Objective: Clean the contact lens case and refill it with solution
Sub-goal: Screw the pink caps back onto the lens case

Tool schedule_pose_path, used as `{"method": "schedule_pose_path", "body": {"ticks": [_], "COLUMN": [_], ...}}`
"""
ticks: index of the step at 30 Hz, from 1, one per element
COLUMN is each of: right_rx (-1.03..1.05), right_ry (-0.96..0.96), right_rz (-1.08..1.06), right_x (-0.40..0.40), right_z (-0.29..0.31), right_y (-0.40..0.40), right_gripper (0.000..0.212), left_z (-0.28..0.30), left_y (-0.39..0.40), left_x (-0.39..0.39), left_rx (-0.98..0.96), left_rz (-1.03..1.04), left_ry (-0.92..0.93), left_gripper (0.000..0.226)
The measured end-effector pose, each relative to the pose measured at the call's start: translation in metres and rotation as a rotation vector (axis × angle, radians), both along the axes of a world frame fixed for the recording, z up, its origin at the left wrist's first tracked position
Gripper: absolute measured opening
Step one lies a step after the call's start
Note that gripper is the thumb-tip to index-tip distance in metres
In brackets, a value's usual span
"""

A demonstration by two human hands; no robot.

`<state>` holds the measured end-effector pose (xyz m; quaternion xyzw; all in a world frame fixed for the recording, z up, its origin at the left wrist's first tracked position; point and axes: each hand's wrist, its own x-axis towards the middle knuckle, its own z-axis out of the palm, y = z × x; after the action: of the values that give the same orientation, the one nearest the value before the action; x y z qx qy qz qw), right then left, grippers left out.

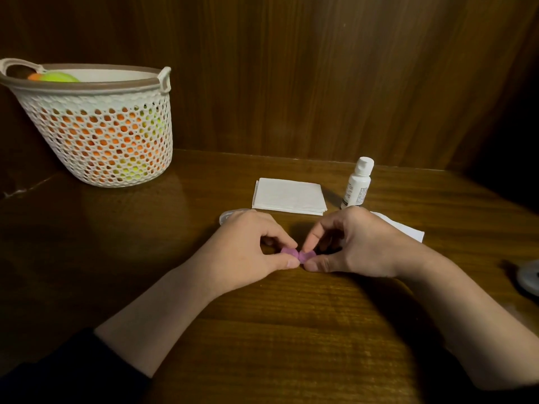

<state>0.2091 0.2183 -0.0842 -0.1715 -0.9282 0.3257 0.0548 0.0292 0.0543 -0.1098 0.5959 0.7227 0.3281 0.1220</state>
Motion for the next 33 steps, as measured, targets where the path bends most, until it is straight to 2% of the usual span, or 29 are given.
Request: {"method": "schedule_pose_path", "body": {"ticks": [10,18,25,33], "right_rx": [-0.022,-0.049,-0.029,-0.037], "right_ry": [-0.004,0.039,0.009,0.010], "right_rz": [0.005,-0.009,-0.024,-0.014], "right_x": [-0.0003,0.0000,-0.0009,-0.0006], "right_z": [0.0026,0.0014,0.0030,0.0032], "right_y": [-0.0024,-0.0005,-0.0019,-0.0027], "right_gripper": [0.015,0.032,0.031,0.030], "left_z": [-0.0043,-0.0042,-0.0054,0.0003], "left_y": [0.0018,0.0034,0.0051,0.0024], "left_x": [0.0007,0.0023,0.0023,0.0022], "left_rx": [0.016,0.031,-0.006,-0.025], "left_rz": [0.007,0.021,0.042,0.038], "left_ry": [-0.042,-0.068,-0.107,-0.066], "left_gripper": [0.029,0.019,0.026,0.030]}}
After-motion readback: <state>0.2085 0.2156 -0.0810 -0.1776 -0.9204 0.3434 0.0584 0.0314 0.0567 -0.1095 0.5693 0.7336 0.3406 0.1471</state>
